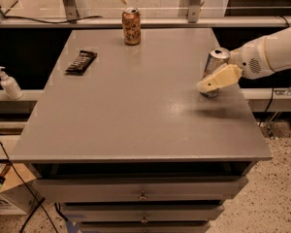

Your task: Move redbull can near orange can

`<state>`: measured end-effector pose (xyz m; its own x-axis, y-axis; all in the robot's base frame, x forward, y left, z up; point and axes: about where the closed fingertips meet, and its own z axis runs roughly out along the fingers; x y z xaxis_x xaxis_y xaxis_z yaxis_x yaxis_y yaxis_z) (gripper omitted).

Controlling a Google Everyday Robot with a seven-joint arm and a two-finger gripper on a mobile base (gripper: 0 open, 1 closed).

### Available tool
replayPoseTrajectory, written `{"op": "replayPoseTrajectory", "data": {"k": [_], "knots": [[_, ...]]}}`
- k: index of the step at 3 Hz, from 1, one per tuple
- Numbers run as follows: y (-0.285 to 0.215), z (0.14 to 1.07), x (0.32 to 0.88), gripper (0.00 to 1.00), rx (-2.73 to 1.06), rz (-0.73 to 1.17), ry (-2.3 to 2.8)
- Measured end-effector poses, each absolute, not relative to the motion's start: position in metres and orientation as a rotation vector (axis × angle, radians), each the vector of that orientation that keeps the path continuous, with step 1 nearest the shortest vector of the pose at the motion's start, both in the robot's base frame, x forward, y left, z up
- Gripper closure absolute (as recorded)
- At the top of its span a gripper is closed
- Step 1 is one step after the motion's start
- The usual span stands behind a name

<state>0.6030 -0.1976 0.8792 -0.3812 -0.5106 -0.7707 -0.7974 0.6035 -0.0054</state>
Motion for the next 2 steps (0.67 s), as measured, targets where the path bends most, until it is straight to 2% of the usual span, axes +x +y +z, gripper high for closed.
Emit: {"op": "replayPoseTrajectory", "data": {"k": [2], "knots": [[-0.184, 0.897, 0.616, 0.64, -1.018, 0.521, 1.984]]}}
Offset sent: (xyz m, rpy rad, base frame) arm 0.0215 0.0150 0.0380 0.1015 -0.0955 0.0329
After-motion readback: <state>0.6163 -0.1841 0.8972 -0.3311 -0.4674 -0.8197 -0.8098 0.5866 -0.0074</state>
